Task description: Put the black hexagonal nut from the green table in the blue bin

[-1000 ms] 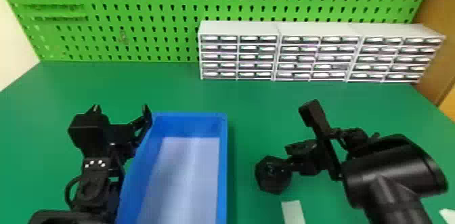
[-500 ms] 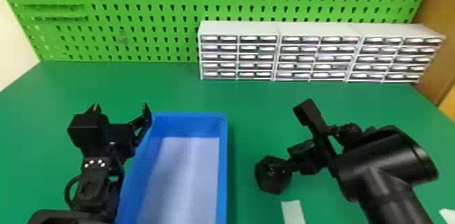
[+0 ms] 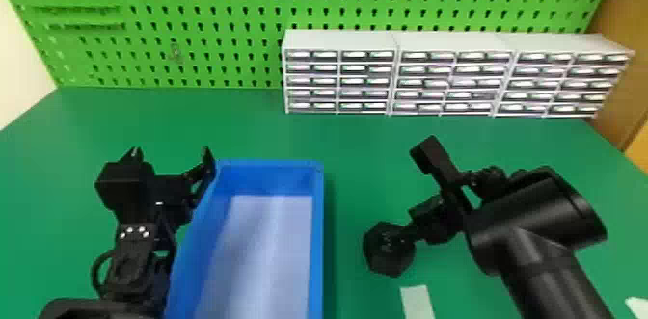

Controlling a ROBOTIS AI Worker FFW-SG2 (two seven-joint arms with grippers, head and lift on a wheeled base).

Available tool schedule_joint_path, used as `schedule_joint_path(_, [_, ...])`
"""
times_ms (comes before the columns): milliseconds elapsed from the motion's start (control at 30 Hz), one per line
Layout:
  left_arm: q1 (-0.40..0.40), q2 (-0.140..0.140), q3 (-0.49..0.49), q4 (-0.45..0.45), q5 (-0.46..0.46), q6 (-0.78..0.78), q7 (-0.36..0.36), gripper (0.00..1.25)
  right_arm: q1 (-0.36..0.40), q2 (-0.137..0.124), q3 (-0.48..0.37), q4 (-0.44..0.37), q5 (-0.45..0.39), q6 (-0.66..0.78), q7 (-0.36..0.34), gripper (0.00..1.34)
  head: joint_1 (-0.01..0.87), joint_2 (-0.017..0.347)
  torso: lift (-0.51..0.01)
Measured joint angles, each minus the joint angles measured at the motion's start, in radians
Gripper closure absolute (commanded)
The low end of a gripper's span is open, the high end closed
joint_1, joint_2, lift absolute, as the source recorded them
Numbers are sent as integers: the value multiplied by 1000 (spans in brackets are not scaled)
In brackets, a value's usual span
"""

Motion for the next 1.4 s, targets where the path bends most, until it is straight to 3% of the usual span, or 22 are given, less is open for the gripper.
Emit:
schedule_joint_path(700, [-9,0,-2,12,3,-19,1,209,-47,9,8,127,37,-61,-1,286,657,57,-95])
schedule_joint_path(1233, [-14,0,-6,18,7,-28,1,208,-44,2,6,158,59,-71,-2,295,657,57,-95])
schedule_joint_path(1400, [-14,0,-6,18,8,-31,1,208,-32,2,1,159,60,-70,-2,510,657,57,-95])
